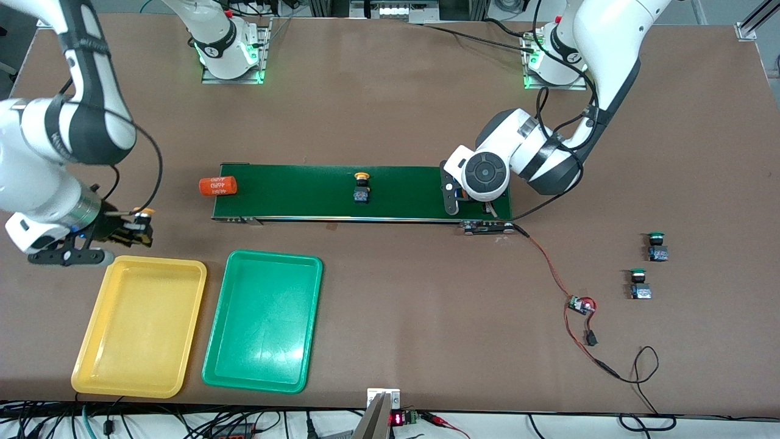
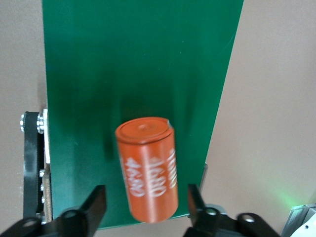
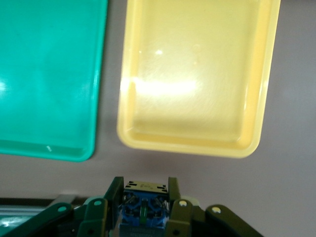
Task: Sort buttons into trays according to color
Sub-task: 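Move the button over the yellow tray while the left gripper releases the cylinder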
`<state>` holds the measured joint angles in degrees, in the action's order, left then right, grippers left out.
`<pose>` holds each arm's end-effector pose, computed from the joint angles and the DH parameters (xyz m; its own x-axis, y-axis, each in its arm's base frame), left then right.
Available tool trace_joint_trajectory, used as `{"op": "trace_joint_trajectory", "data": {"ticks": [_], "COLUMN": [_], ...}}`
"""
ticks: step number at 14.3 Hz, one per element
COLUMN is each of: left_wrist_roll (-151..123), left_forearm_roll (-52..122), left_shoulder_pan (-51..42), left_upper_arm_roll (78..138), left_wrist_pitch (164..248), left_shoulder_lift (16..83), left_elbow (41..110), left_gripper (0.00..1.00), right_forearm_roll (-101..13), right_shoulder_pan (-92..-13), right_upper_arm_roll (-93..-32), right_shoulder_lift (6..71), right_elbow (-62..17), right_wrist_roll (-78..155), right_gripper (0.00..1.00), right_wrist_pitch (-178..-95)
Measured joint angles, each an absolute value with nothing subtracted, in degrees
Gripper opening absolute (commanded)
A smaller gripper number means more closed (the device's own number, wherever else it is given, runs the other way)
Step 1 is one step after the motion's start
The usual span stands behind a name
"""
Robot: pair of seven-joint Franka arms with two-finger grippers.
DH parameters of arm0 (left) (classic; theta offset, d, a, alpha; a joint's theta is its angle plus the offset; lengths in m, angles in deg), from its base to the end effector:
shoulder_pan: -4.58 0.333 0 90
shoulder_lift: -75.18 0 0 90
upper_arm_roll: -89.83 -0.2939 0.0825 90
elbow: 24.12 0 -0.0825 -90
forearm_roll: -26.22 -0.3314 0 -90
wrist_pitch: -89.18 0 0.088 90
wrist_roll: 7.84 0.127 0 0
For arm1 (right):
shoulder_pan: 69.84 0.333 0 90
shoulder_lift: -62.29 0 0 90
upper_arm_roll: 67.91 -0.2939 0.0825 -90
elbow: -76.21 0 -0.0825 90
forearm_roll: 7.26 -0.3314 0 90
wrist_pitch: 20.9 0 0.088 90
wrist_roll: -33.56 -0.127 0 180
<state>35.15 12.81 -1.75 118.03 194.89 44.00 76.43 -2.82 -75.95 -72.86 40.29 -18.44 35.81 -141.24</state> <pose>0.4781 -0.2814 0.2585 0.0843 -0.9704 -0.2265 -0.9431 -0.1511 0.2963 0.6154 -0.0229 0.3794 0.9967 0.0498 0.0640 0.0473 -0.9981 0.0395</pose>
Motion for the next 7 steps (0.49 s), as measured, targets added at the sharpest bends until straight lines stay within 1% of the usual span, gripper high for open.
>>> {"op": "trace_joint_trajectory", "data": {"ticks": [4,7], "left_wrist_roll": [35.1,34.2], "left_forearm_roll": [12.8,12.8], "left_shoulder_pan": [-1.2,0.3], "left_upper_arm_roll": [117.6,115.8], "left_wrist_pitch": [195.0,195.0], "left_shoulder_lift": [45.1,46.8], "left_elbow": [75.6,75.6], "left_gripper": [1.00,1.00], "right_forearm_roll": [0.8,2.4], "right_shoulder_pan": [-77.2,-77.3], "right_upper_arm_roll": [-70.6,-68.7], "right_shoulder_lift": [32.0,27.4], "right_elbow": [-10.8,-8.4], "right_wrist_roll": [38.2,38.2], "right_gripper": [0.27,0.27], "right_wrist_pitch": [-143.5,-148.3]}}
